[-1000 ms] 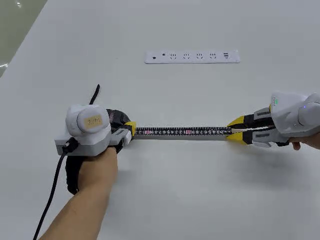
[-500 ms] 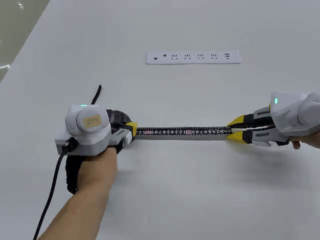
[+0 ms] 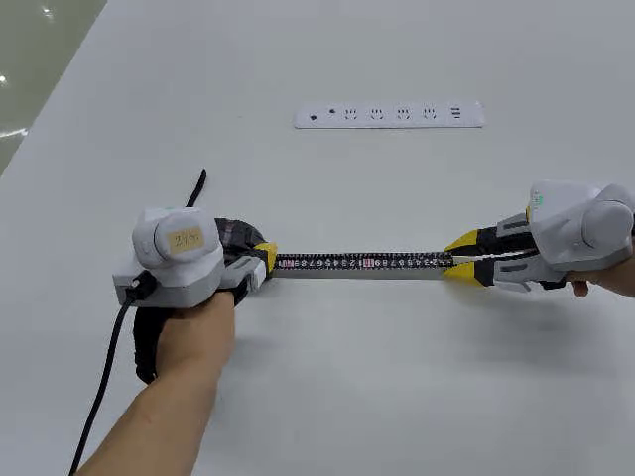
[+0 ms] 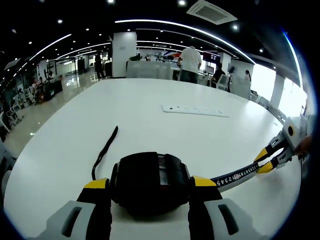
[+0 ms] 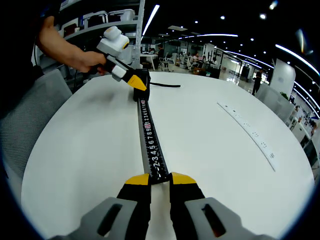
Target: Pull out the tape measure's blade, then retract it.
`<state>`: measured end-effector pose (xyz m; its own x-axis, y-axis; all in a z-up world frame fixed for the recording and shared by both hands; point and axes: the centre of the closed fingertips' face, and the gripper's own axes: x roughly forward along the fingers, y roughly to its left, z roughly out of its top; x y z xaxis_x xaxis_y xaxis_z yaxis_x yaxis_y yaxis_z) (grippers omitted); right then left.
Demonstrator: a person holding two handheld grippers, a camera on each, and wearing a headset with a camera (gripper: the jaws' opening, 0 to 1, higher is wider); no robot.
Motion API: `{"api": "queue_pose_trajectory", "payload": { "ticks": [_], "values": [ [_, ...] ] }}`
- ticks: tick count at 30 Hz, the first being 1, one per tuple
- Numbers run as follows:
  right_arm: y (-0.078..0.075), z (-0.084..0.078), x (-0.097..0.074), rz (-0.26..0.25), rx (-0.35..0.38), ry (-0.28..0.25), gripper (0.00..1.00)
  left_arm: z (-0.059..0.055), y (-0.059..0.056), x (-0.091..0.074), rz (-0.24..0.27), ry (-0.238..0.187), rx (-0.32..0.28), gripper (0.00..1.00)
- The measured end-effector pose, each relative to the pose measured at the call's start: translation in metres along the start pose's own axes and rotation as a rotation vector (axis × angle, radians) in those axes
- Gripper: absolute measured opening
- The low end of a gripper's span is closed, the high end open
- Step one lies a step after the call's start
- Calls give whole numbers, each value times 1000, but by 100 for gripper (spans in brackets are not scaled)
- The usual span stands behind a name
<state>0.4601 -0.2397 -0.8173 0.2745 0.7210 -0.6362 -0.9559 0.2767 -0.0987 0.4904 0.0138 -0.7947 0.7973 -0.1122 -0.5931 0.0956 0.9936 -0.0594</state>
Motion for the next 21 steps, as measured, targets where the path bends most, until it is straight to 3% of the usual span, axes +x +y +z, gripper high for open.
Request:
{"api": "queue_pose_trajectory", "payload": {
  "ticks": [21],
  "values": [
    [6,15,15,15,-2,-17,12,0,1,-1,-6,4,-10,58]
  ]
}}
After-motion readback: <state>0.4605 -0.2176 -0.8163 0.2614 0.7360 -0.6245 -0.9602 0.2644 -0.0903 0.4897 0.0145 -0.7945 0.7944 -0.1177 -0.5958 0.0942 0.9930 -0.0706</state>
